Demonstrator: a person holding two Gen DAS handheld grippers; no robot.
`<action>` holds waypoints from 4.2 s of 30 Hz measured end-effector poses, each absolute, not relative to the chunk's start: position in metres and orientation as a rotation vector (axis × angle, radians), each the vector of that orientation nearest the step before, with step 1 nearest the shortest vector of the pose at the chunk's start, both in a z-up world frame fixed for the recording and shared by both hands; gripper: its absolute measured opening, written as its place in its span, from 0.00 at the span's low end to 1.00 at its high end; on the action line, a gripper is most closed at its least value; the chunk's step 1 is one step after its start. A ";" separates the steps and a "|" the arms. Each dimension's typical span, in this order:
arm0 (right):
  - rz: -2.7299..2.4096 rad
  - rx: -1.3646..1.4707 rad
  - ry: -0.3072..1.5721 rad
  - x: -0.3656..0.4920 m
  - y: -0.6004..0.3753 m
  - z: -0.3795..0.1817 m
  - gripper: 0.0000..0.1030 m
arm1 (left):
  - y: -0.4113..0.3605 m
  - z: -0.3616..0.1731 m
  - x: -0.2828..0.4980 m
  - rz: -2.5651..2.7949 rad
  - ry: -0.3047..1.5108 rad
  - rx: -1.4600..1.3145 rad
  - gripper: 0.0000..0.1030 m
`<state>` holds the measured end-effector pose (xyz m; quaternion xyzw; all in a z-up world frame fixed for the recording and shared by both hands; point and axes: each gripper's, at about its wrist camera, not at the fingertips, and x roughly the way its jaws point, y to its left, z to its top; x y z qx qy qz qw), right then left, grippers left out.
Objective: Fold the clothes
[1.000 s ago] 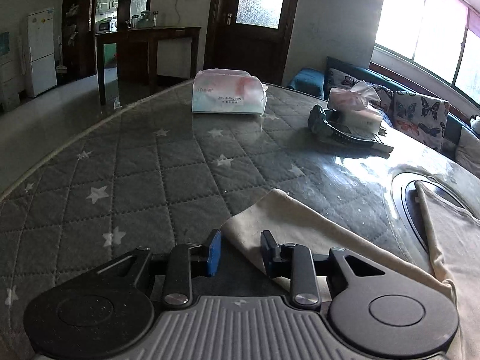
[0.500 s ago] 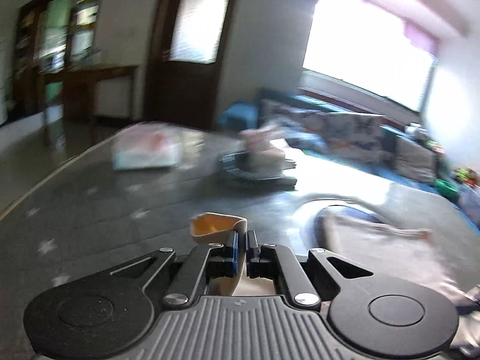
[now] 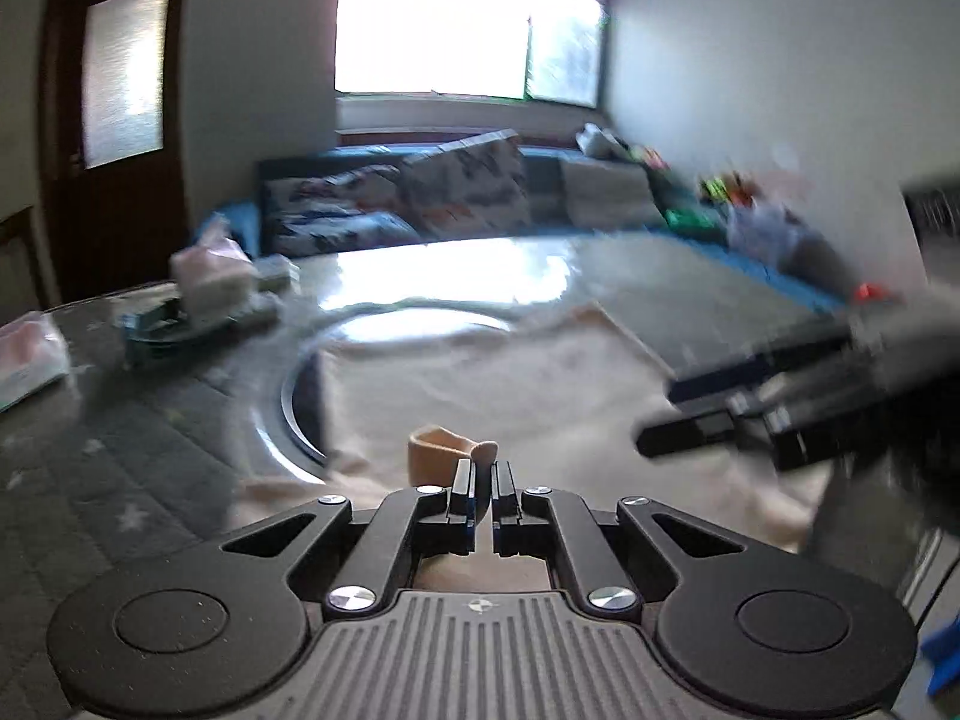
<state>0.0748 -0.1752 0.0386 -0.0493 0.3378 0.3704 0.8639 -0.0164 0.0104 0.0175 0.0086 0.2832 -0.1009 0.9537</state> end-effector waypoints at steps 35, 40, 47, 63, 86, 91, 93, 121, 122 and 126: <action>0.793 -0.020 0.874 0.118 -0.109 0.000 0.43 | 0.096 -0.003 -0.053 0.014 0.618 -0.010 0.46; 0.796 -0.076 0.889 0.113 -0.097 -0.012 0.34 | 0.094 -0.016 -0.060 0.017 0.653 -0.001 0.49; 0.793 -0.145 0.835 0.103 -0.095 0.002 0.06 | 0.086 -0.023 -0.057 0.007 0.663 0.010 0.53; 0.743 -0.349 0.434 0.065 -0.120 0.132 0.06 | 0.067 -0.024 -0.055 0.001 0.649 0.113 0.53; 0.549 -0.212 0.806 0.085 -0.195 0.009 0.13 | 0.070 -0.013 -0.058 -0.016 0.664 0.180 0.53; 0.562 -0.221 0.744 0.076 -0.200 0.024 0.13 | 0.077 0.000 -0.060 -0.014 0.653 0.180 0.53; 0.596 -0.221 0.735 0.072 -0.198 0.026 0.13 | 0.080 0.005 -0.060 -0.014 0.649 0.179 0.53; 0.652 -0.287 0.833 0.061 -0.196 0.001 0.18 | 0.044 -0.020 0.037 -0.143 0.672 0.207 0.10; 0.653 -0.289 0.832 0.062 -0.196 0.002 0.18 | 0.043 -0.019 0.036 -0.139 0.670 0.211 0.11; 0.673 -0.243 0.777 0.068 -0.188 0.017 0.18 | 0.042 -0.019 0.036 -0.130 0.670 0.210 0.12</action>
